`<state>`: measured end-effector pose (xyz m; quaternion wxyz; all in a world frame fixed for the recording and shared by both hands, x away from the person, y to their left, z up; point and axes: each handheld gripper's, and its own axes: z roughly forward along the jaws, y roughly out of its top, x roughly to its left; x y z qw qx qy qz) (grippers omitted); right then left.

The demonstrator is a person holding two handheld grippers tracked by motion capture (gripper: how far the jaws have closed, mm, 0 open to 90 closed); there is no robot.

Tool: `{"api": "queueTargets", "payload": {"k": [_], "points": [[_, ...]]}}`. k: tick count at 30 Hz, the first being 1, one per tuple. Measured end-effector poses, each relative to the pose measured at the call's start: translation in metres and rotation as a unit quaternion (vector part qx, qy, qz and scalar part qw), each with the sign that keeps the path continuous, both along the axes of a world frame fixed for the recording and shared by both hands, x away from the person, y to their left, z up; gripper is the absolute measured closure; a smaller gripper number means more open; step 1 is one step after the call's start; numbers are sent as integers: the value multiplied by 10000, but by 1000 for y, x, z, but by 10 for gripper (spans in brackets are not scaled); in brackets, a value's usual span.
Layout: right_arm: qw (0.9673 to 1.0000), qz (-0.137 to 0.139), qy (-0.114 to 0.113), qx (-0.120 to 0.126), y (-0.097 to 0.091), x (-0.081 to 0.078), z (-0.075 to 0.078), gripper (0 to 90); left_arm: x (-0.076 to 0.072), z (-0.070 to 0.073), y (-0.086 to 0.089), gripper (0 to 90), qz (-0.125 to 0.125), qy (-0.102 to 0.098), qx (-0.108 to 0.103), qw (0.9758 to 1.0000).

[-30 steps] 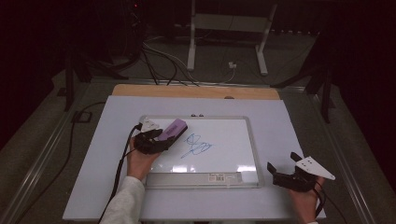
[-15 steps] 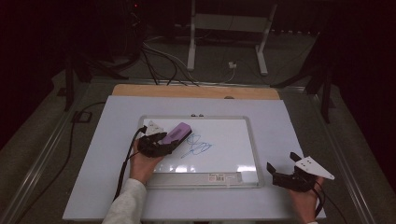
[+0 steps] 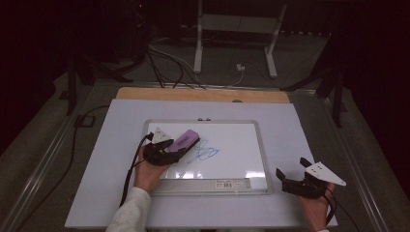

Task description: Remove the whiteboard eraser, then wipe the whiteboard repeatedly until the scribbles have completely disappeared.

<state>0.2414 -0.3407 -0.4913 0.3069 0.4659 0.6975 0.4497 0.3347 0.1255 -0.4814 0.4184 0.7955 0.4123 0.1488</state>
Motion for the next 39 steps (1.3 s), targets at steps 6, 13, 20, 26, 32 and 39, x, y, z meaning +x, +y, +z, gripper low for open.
{"api": "queueTargets", "payload": {"k": [6, 13, 20, 26, 32, 39], "points": [[10000, -3, -16, 3, -1, 0, 0, 1, -3, -3, -1, 409, -10, 15, 2, 10000], [10000, -6, -7, -1, 0, 0, 0, 1, -7, -4, -4, 409, -77, -3, 53, 10000], [10000, -6, 0, -18, 0, 0, 0, 1, -11, -8, -6, 410, -132, 4, 114, 9998], [10000, -9, 1, -13, 0, 0, 0, 1, -13, -11, -10, 409, -178, 33, 222, 9996], [10000, 1, -7, -22, 0, 0, 0, 1, -14, -16, -14, 409, -254, 86, 345, 9990], [10000, -2, -20, 7, -1, 0, 0, 1, -13, -21, -15, 405, -321, 273, 338, 9985]]}}
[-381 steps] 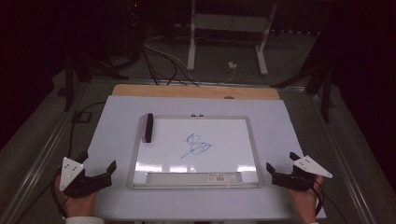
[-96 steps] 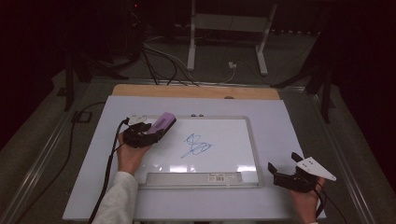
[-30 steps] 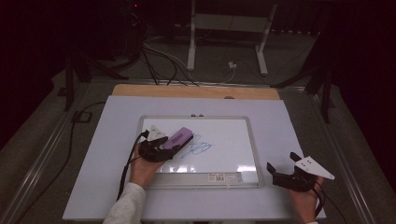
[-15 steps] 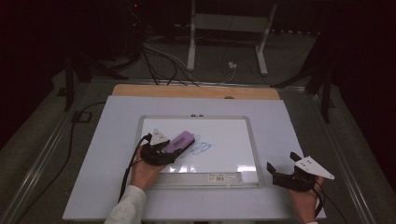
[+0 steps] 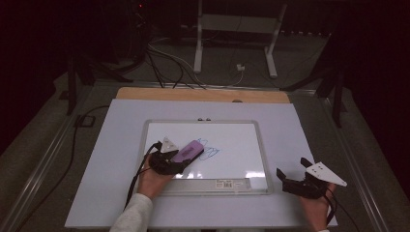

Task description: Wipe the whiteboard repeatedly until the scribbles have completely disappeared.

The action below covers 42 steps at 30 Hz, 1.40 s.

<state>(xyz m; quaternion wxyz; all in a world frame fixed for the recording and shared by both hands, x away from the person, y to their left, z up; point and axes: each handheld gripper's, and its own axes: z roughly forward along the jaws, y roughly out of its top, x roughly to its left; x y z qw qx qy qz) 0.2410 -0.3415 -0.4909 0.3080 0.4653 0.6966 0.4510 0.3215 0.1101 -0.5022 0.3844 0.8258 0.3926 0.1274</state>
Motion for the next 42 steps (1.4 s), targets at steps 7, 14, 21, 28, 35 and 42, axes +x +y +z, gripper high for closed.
{"api": "queueTargets", "payload": {"k": [7, 14, 21, 28, 35, 42], "points": [[10000, 29, 13, -30, 1, 1, -1, 1, 3, -3, -7, 226, 22, 87, 63, 9999], [10000, 36, 18, -23, 1, 1, -1, 1, 14, 0, -24, 228, -33, 12, 116, 9999], [10000, 44, 18, -13, 1, 1, -1, 1, 20, -2, -30, 350, -43, 65, 164, 9998], [10000, 50, 29, -13, 1, 1, -1, 1, 20, -2, -29, 416, -12, 90, 274, 9996], [10000, 53, 31, -16, 2, 1, -1, 1, 23, 0, -16, 417, 241, 86, 434, 9987], [10000, 59, 42, -29, 2, 1, -2, 1, 25, 0, 3, 418, 544, 155, 366, 9977]]}}
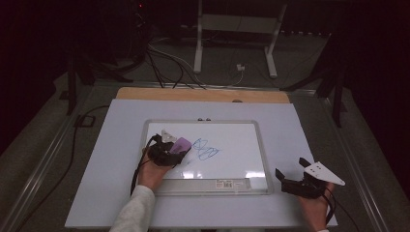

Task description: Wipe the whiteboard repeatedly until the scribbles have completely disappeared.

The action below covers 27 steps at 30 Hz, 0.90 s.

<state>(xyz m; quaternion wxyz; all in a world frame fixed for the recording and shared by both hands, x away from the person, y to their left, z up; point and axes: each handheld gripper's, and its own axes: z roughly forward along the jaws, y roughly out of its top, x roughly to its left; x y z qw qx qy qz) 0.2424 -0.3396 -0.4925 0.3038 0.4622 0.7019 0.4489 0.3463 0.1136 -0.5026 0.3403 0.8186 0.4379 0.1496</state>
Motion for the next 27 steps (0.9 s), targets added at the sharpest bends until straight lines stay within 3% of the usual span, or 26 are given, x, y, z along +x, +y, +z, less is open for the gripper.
{"api": "queueTargets", "payload": {"k": [10, 15, 18, 22, 27], "points": [[10000, 16, 5, -6, 1, 0, 0, 1, -16, 1, -30, 418, -590, 8, -6, 9983], [10000, 2, -4, 8, 0, -1, 1, 1, -15, 1, -32, 418, -659, 38, 23, 9978], [10000, -6, -9, 8, -1, -1, 1, 1, -10, 1, -27, 418, -555, 33, 68, 9984], [10000, -3, -13, 5, -1, -1, 1, 1, 2, 1, -16, 418, -197, 42, 73, 9998], [10000, -6, -3, 7, -1, -1, 1, 1, 14, 0, -8, 418, 190, -1, 79, 9998]]}}
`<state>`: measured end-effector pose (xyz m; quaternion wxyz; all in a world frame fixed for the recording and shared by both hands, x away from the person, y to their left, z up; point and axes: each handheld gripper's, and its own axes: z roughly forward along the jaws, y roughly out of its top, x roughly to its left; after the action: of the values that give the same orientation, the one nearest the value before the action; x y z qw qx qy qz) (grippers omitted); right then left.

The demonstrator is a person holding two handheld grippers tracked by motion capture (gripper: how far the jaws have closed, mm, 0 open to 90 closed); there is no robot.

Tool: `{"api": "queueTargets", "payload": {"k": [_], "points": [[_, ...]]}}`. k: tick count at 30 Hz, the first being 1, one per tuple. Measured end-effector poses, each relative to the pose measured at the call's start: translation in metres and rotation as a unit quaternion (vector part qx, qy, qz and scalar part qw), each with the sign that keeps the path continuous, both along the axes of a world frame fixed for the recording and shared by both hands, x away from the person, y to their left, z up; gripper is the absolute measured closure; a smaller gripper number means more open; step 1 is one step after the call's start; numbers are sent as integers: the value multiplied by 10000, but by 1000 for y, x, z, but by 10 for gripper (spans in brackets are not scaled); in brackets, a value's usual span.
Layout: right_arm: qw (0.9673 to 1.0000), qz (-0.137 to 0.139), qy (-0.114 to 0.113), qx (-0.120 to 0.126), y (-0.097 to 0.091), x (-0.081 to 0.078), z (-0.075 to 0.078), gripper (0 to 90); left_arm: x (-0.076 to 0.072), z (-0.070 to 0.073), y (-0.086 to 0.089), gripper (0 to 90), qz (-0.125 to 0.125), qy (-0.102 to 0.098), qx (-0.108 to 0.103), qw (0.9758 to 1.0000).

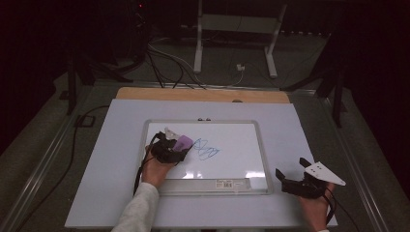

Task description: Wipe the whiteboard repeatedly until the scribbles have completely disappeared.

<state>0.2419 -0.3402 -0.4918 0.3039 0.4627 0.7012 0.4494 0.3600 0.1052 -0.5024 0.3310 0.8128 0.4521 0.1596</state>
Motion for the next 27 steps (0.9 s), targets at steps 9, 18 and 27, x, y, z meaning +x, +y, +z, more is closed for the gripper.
{"api": "queueTargets", "payload": {"k": [9, 18, 27], "points": [[10000, 17, 6, -9, 1, 0, 0, 1, 5, 0, -18, 419, -15, -1, 23, 10000], [10000, 14, 0, -4, 1, 0, 0, 1, 0, 2, -26, 419, -326, 39, 85, 9994], [10000, 31, 11, -22, 1, 0, 0, 1, 24, 2, -17, 419, 246, 95, 138, 9996]]}}
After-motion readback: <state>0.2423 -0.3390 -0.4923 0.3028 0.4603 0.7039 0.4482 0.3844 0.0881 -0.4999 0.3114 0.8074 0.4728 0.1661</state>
